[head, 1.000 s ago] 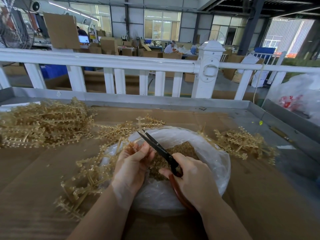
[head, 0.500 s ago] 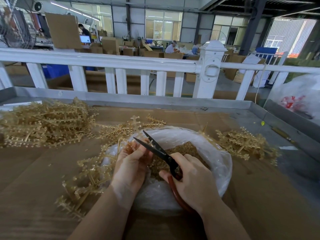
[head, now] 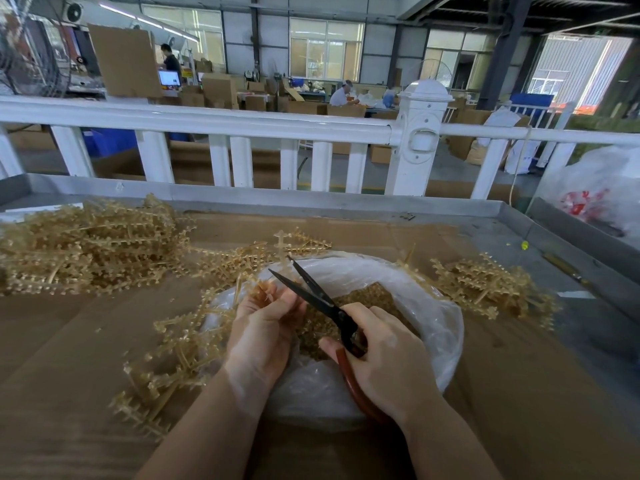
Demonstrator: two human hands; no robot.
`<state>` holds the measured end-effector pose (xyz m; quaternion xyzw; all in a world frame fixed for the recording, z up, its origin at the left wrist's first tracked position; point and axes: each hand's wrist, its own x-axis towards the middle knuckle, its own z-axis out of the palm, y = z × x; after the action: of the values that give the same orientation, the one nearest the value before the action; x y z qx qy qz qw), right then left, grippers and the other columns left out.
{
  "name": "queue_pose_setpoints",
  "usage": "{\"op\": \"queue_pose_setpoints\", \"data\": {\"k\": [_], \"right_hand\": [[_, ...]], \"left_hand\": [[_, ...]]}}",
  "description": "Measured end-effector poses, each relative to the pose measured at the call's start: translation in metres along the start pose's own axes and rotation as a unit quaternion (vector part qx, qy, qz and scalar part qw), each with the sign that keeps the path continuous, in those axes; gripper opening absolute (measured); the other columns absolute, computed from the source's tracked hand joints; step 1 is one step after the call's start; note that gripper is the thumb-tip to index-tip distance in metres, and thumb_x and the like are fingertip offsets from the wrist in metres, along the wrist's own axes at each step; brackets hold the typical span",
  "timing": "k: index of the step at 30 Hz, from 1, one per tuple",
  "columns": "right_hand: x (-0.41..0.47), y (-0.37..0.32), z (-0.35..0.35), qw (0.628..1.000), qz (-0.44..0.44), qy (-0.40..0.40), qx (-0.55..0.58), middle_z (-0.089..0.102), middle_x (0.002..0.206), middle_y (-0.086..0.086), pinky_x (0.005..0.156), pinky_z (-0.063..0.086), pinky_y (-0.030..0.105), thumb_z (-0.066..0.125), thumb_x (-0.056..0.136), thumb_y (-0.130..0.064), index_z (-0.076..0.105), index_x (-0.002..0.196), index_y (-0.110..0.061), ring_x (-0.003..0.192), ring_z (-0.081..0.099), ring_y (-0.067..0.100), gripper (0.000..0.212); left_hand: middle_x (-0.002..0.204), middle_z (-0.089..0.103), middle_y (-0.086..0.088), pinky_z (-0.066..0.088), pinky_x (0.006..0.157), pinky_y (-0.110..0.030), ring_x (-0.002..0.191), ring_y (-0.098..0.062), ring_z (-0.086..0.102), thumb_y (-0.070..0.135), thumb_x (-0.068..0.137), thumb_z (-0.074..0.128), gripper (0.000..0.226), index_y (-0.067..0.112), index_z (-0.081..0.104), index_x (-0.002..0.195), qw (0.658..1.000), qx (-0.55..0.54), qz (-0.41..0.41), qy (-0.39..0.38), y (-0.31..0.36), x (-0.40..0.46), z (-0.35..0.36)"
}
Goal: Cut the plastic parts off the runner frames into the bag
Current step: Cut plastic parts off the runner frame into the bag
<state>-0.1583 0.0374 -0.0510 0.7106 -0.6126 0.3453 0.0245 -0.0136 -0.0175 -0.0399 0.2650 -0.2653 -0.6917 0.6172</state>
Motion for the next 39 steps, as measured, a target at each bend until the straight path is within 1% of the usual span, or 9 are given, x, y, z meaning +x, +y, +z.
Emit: {"op": "queue_pose_setpoints", "data": {"k": [6,10,11,12,15,17,21,29,39], "right_hand": [[0.0007,0.0004,0.0003,1.000,0.000,0.006,0.002,0.060,0.083,-0.015,0.067,0.035,0.008,0.042,0.080,-0.065,0.060,0.102,-0.032,0.077,0.053,0.001,0.043],[0.0003,0.0011,-0.0005,1.000,0.001,-0.001,0.004,0.060,0.081,-0.015,0.064,0.035,0.008,0.044,0.080,-0.064,0.059,0.100,-0.033,0.075,0.054,0.002,0.040],[0.0003,0.0013,-0.0006,1.000,0.001,-0.003,0.003,0.059,0.080,-0.016,0.064,0.034,0.007,0.043,0.080,-0.064,0.059,0.100,-0.034,0.075,0.054,0.002,0.040],[0.0004,0.0016,-0.0007,1.000,0.002,-0.004,0.001,0.059,0.080,-0.016,0.064,0.033,0.006,0.043,0.080,-0.065,0.059,0.100,-0.035,0.075,0.054,0.002,0.040],[0.0002,0.0021,0.0002,1.000,0.005,-0.005,-0.001,0.059,0.083,-0.016,0.067,0.036,0.009,0.042,0.078,-0.067,0.058,0.102,-0.035,0.079,0.053,0.002,0.042],[-0.0001,0.0025,0.0009,1.000,0.005,-0.007,-0.004,0.059,0.085,-0.016,0.069,0.039,0.013,0.041,0.078,-0.068,0.058,0.103,-0.035,0.082,0.054,0.003,0.044],[-0.0002,0.0035,0.0007,1.000,0.007,-0.016,0.002,0.058,0.086,-0.017,0.071,0.042,0.015,0.039,0.077,-0.069,0.056,0.105,-0.037,0.084,0.053,0.002,0.046],[-0.0007,0.0033,0.0010,1.000,0.003,-0.017,0.003,0.057,0.086,-0.017,0.069,0.034,0.007,0.042,0.076,-0.070,0.056,0.104,-0.038,0.082,0.052,0.000,0.044],[-0.0004,0.0004,0.0002,1.000,-0.012,0.018,0.002,0.058,0.078,-0.014,0.061,0.034,0.008,0.048,0.080,-0.062,0.059,0.098,-0.032,0.071,0.053,0.003,0.037]], "left_hand": [[0.075,0.061,-0.010,0.056,0.062,-0.022,0.063,-0.016,0.063,-0.004,0.066,0.058,0.018,0.001,0.055,0.083,0.999,0.025,0.010,-0.030,-0.0026,-0.0006,-0.0001],[0.081,0.063,-0.014,0.050,0.084,-0.039,0.074,-0.024,0.062,-0.004,0.066,0.058,0.022,-0.001,0.057,0.087,0.999,0.039,-0.006,-0.020,-0.0045,0.0006,-0.0011],[0.081,0.063,-0.014,0.049,0.085,-0.039,0.074,-0.025,0.061,-0.004,0.066,0.058,0.020,0.000,0.058,0.086,0.999,0.040,-0.005,-0.017,-0.0044,0.0005,-0.0010],[0.079,0.064,-0.013,0.051,0.083,-0.038,0.073,-0.023,0.061,-0.003,0.066,0.058,0.019,0.001,0.059,0.084,0.999,0.037,-0.003,-0.015,-0.0040,0.0005,-0.0010],[0.072,0.063,-0.008,0.055,0.061,-0.023,0.061,-0.014,0.062,-0.002,0.067,0.059,0.016,0.004,0.057,0.081,1.000,0.011,0.007,-0.008,-0.0028,0.0019,-0.0020],[0.069,0.061,-0.005,0.054,0.056,-0.019,0.056,-0.011,0.061,-0.001,0.068,0.057,0.015,0.005,0.055,0.082,1.000,-0.004,0.012,-0.010,-0.0019,0.0021,-0.0027],[0.069,0.061,-0.005,0.053,0.057,-0.019,0.058,-0.011,0.060,-0.001,0.070,0.058,0.012,0.005,0.056,0.080,0.999,0.009,0.009,-0.033,-0.0003,-0.0002,-0.0031],[0.069,0.062,-0.005,0.053,0.055,-0.020,0.057,-0.013,0.058,0.001,0.070,0.058,0.011,0.006,0.057,0.080,0.999,0.008,-0.016,-0.032,-0.0014,0.0013,-0.0053],[0.070,0.064,-0.005,0.053,0.055,-0.018,0.058,-0.010,0.062,0.001,0.066,0.060,0.019,0.005,0.059,0.085,0.998,0.039,-0.046,-0.023,-0.0024,-0.0008,-0.0023]]}}
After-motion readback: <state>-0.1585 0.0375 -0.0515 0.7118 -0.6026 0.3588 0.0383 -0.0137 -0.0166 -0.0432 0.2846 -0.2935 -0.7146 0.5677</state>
